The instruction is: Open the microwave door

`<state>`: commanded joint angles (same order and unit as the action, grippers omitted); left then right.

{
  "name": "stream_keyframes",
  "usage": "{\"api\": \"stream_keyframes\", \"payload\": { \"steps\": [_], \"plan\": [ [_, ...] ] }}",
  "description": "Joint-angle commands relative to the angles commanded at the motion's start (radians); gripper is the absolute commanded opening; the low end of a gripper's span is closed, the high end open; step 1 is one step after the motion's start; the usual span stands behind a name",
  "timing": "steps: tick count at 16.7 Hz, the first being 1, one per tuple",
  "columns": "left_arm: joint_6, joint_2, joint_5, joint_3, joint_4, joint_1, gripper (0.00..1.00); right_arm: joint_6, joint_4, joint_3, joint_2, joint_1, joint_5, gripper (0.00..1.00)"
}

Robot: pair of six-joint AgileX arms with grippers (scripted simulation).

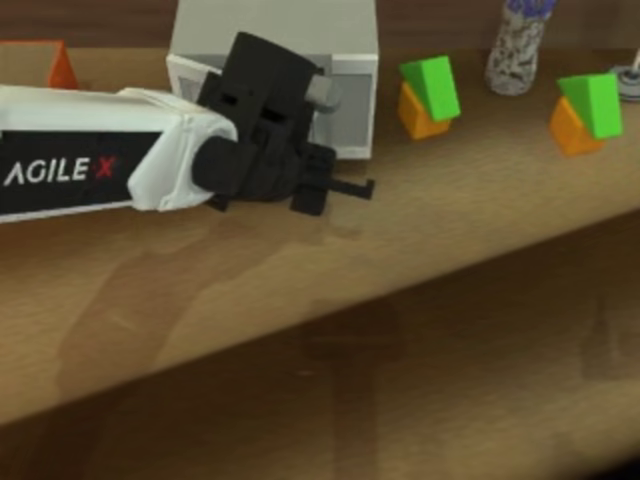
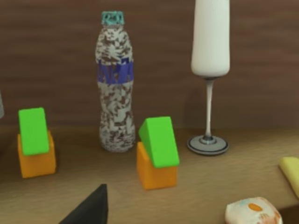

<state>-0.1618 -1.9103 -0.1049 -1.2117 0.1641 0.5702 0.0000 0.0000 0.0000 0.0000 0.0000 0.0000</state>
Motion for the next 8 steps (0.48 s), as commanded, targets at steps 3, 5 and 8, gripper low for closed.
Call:
{"api": "stream_keyframes", "payload": {
  "steps": [3, 5, 8],
  "plan": [
    [0.000, 0.000, 0.000, 0.000, 0.000, 0.000, 0.00, 0.000, 0.000, 0.000, 0.000, 0.000, 0.000, 1.00],
    [0.000, 0.000, 0.000, 0.000, 0.000, 0.000, 0.00, 0.000, 0.000, 0.000, 0.000, 0.000, 0.000, 1.00],
    [-0.006, -0.002, 0.008, -0.003, 0.000, 0.008, 0.00, 0.000, 0.000, 0.000, 0.000, 0.000, 0.000, 1.00]
  ]
}}
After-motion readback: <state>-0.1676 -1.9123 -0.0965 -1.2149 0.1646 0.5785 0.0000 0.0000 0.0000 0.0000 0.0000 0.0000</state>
